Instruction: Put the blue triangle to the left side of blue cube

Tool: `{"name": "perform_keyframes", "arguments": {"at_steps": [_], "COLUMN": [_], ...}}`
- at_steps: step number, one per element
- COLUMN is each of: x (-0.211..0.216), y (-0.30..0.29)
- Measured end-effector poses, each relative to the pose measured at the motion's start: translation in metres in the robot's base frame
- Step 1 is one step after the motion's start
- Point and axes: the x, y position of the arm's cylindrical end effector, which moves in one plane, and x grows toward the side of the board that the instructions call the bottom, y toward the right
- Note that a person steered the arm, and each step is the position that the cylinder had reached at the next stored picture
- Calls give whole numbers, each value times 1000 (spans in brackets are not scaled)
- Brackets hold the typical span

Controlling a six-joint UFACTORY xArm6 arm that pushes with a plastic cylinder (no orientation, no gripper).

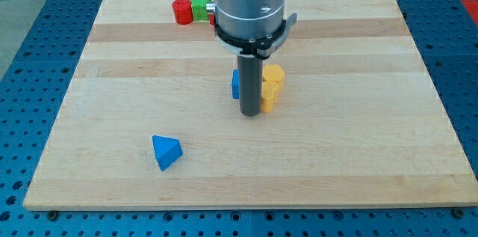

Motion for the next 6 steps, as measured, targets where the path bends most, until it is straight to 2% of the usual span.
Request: {"name": "perform_keyframes", "arguments": {"at_steps": [1,2,3,4,5,6], "x": [-2,54,109,135,125,100], "y": [2,3,-56,-138,-206,-183]}}
